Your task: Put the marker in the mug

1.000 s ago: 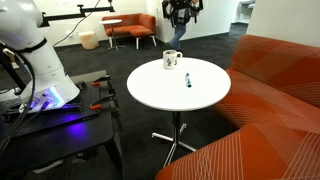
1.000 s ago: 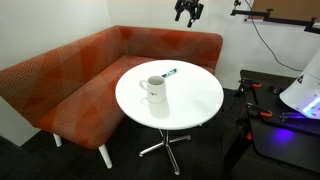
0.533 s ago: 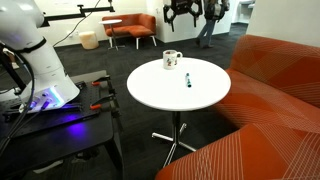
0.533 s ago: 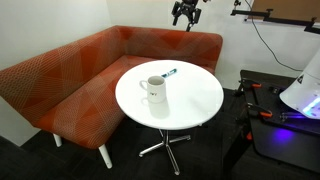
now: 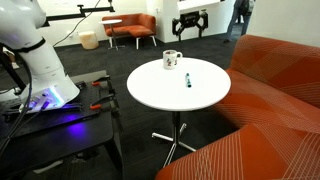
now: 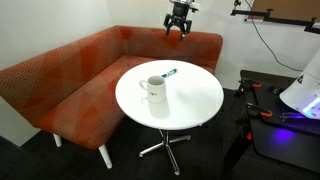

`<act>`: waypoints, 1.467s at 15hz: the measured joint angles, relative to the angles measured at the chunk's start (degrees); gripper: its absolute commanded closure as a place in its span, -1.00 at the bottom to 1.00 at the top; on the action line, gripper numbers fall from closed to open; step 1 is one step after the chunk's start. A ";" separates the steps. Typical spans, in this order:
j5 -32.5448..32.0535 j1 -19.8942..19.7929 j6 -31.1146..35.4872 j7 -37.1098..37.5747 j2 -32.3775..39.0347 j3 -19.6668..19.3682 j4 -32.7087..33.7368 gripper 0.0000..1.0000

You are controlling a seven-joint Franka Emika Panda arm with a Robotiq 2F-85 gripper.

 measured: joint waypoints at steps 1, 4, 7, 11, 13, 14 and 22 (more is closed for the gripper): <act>-0.32 -0.46 0.00 -0.04 0.98 0.51 0.66 -1.00; -2.31 -1.41 0.00 -0.04 3.71 1.64 2.10 -1.00; -4.15 -1.90 0.00 0.05 6.26 2.35 2.85 -1.00; -4.47 -2.12 1.41 1.61 8.98 3.19 3.14 -1.00; -4.47 -2.12 2.98 3.86 10.04 3.60 3.14 -1.00; -4.47 -2.12 3.80 5.28 10.54 3.81 3.14 -1.00; -4.80 -2.12 8.50 17.31 13.89 5.03 2.84 -1.00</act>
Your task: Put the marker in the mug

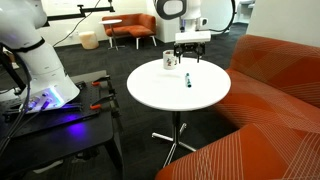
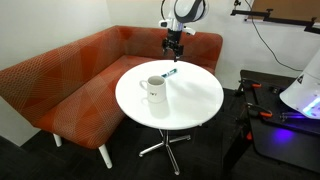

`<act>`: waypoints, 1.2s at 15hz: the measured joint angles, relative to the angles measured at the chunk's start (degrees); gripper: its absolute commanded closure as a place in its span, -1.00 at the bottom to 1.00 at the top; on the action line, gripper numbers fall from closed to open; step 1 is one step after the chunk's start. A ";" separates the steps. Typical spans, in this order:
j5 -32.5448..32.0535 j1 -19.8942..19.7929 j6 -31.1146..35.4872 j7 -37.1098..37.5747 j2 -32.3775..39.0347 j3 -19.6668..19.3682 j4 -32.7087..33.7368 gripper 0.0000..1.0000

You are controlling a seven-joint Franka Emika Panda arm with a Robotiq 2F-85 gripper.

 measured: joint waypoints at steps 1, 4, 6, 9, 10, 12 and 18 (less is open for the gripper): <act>-0.41 0.00 0.39 1.33 0.33 0.00 -0.08 -1.00; -2.09 -0.10 0.94 4.76 1.22 0.00 -0.48 -1.00; -3.54 -0.31 0.96 6.48 1.74 0.00 -0.65 -1.00; -4.76 -0.76 0.96 7.49 2.59 0.00 -0.68 -1.00; -5.20 -0.95 0.96 7.77 2.85 0.00 -0.67 -1.00; -5.91 -1.30 0.96 7.89 3.42 0.00 -0.56 -1.00; -8.70 -1.51 0.96 10.00 5.77 0.04 1.29 -1.00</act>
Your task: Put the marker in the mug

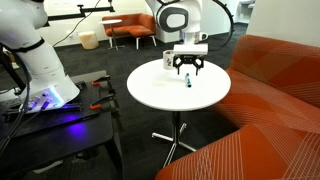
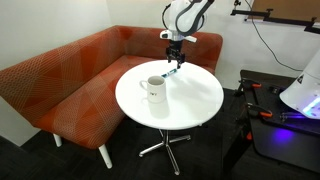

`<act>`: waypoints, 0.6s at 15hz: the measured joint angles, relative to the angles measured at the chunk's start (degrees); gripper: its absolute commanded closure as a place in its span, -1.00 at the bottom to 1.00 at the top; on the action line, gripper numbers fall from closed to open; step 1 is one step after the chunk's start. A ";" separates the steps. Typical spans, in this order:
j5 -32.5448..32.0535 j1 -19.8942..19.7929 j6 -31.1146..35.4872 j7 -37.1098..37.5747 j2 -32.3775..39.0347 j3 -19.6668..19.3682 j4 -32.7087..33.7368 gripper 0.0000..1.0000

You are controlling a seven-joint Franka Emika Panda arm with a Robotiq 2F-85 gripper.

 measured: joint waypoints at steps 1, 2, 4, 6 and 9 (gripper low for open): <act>-0.37 0.00 0.00 0.07 0.49 0.04 0.54 -1.00; -0.82 0.00 0.00 0.10 0.96 0.10 1.12 -1.00; -1.57 0.01 0.00 0.12 1.90 0.27 2.29 -1.00; -2.10 0.01 -0.01 0.12 2.79 0.51 3.39 -1.00; -2.68 0.01 -0.10 0.12 4.32 0.81 4.91 -1.00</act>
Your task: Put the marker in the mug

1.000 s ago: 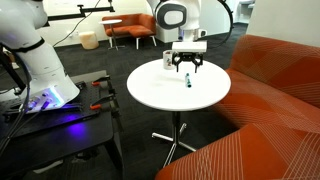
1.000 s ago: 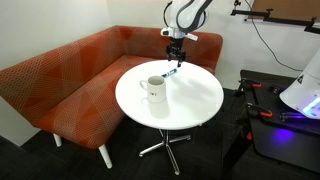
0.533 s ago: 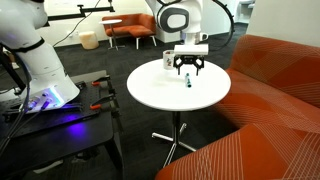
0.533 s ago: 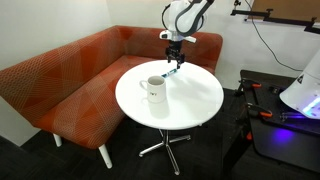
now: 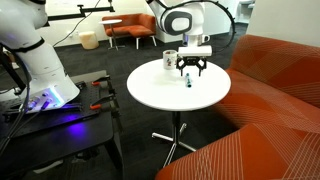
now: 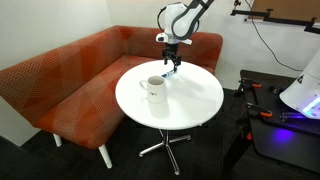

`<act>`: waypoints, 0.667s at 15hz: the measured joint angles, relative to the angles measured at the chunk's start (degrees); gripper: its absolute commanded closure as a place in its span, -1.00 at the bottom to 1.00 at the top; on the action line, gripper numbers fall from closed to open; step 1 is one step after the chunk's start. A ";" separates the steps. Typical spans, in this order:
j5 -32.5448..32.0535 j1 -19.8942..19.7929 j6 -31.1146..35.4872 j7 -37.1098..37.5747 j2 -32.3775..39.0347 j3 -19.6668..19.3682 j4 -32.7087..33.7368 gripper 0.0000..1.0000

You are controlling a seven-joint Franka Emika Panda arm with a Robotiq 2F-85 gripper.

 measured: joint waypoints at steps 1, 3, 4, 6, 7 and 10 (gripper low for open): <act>-0.28 0.00 -0.02 0.01 0.53 0.07 0.44 -1.00; -0.58 0.00 -0.10 0.01 1.56 0.23 1.28 -1.00; -0.66 0.00 -0.11 0.01 2.04 0.30 1.64 -1.00; -0.70 0.00 -0.19 0.01 2.90 0.40 2.39 -0.47; -0.72 0.00 -0.22 0.01 3.26 0.44 2.74 -0.31; -0.77 0.00 -0.43 0.01 3.98 0.47 3.66 0.14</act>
